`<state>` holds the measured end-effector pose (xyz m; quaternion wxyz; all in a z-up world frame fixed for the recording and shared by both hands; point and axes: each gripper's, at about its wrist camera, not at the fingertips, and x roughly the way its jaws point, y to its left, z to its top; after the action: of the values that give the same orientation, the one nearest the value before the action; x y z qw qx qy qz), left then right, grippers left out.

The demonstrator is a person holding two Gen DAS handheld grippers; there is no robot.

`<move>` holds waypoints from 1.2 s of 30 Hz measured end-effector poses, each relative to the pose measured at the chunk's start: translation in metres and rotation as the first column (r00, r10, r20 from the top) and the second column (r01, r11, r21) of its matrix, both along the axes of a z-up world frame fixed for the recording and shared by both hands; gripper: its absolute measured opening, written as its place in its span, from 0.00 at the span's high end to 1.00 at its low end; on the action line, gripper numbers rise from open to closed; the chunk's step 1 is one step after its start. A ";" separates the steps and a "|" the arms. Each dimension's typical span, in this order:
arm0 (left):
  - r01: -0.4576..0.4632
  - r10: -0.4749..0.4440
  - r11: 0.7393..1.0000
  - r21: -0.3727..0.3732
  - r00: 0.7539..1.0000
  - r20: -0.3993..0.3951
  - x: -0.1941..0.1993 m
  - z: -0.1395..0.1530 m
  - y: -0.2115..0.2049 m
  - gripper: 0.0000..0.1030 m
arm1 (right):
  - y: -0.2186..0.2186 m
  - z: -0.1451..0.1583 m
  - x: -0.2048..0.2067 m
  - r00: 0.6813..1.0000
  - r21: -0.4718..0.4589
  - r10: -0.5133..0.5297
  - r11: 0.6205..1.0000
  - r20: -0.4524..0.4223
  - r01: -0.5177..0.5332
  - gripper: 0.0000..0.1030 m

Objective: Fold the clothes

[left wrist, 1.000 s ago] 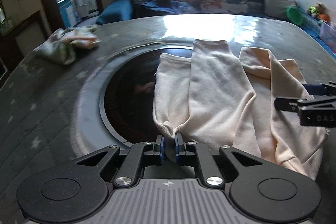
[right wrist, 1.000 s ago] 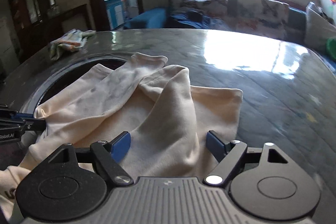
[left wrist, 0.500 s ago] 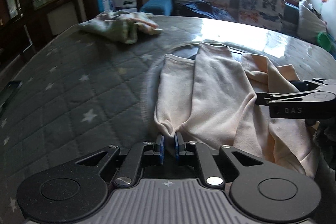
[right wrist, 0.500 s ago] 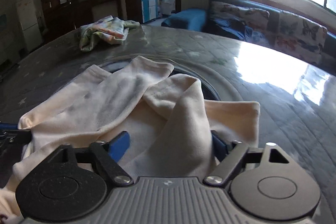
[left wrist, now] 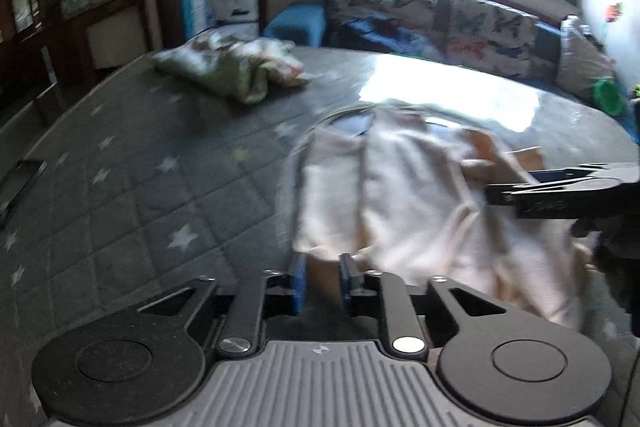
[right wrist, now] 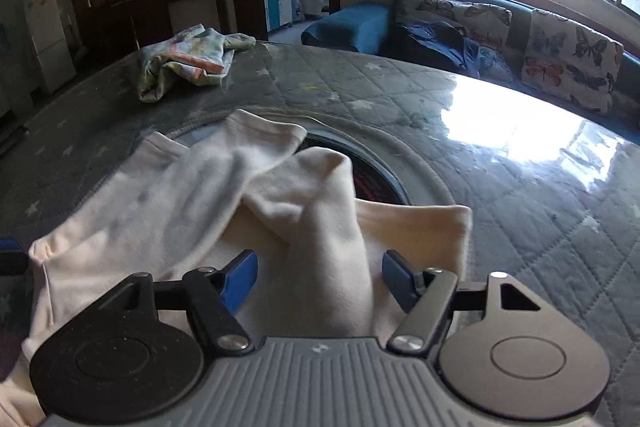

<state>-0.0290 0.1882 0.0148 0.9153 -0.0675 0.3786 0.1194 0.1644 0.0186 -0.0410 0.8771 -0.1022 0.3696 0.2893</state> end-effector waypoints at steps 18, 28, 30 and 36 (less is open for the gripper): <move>0.211 -0.217 0.973 -0.098 0.974 -0.059 0.050 -0.011 -0.043 0.56 | -0.029 0.032 -0.093 0.986 0.018 0.164 0.986 0.035 -0.165 0.27; 0.178 -0.182 0.980 -0.088 0.982 -0.038 0.041 -0.013 -0.032 0.94 | -0.030 0.016 -0.111 0.987 -0.001 0.163 0.987 0.013 -0.163 0.23; 0.167 -0.169 0.982 -0.083 0.985 -0.016 0.033 -0.007 -0.026 0.94 | -0.031 0.015 -0.112 0.987 -0.003 0.158 0.987 0.014 -0.158 0.22; 0.121 -0.119 0.987 -0.106 0.993 0.028 0.009 0.004 -0.012 0.94 | -0.030 0.016 -0.113 0.988 -0.001 0.153 0.988 0.023 -0.153 0.21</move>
<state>-0.0197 0.1760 0.0188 0.9199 -0.0953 0.3779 0.0429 0.0509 -0.0119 -0.0246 0.8565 -0.1331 0.3505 0.3549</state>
